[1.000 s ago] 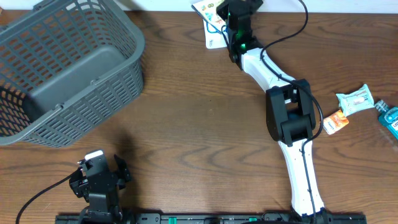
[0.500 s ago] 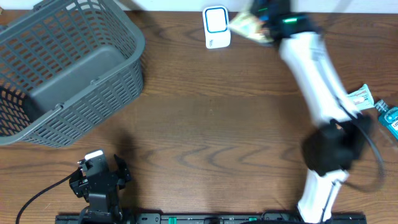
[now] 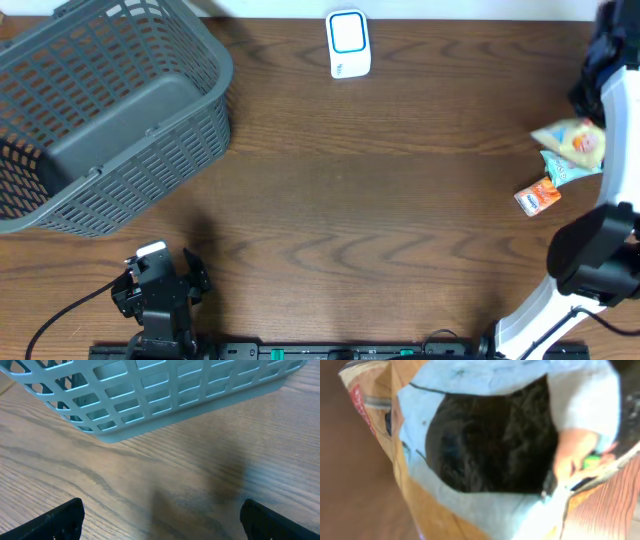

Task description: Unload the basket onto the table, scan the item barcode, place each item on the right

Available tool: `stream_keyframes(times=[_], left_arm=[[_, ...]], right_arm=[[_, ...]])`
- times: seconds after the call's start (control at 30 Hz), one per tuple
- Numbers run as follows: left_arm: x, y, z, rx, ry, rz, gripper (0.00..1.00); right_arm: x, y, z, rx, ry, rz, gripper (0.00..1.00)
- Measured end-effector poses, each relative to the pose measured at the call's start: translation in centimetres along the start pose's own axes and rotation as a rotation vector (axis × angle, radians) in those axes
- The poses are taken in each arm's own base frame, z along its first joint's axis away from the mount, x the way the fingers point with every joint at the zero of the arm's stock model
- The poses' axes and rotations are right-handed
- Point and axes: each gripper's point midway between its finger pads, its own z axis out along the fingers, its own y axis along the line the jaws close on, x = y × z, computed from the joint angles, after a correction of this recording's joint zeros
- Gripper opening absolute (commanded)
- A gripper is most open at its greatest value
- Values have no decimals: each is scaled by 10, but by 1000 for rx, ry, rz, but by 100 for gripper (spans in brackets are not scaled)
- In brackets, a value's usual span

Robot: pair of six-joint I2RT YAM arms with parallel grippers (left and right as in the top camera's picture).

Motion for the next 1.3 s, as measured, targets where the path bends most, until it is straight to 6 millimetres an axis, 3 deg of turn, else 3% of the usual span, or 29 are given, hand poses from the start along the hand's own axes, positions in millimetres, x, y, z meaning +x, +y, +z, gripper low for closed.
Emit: stream_keyframes(times=[0.1, 0.2, 0.27, 0.3, 0.33, 0.5, 0.63, 0.77, 0.9, 1.03, 1.17, 1.3], left_arm=[[0, 0, 0, -1, 0, 0, 100], [0, 0, 0, 0, 0, 0, 100], [0, 0, 0, 0, 0, 0, 100], [0, 0, 0, 0, 0, 0, 100], [0, 0, 0, 0, 0, 0, 100], [0, 0, 0, 0, 0, 0, 100], [0, 0, 0, -1, 0, 0, 100], [0, 0, 0, -1, 0, 0, 100], [0, 0, 0, 0, 0, 0, 100], [0, 0, 0, -1, 0, 0, 100], [0, 0, 0, 0, 0, 0, 100], [0, 0, 0, 0, 0, 0, 100]], right_arm=[[9, -11, 46, 45, 26, 45, 1], [32, -26, 86, 98, 77, 58, 5], [46, -37, 101, 130, 116, 59, 35], [49, -40, 104, 135, 129, 61, 61], [48, -42, 105, 136, 133, 55, 99], [36, -28, 87, 6, 172, -4, 99], [17, -5, 38, -206, 159, -43, 99], [-11, 3, -54, -495, 36, -72, 99], [-23, -29, -155, -688, -148, -76, 99], [-12, -75, -235, -802, -312, -67, 99], [8, -109, -286, -892, -422, -67, 99], [38, -125, -312, -972, -426, -93, 99]])
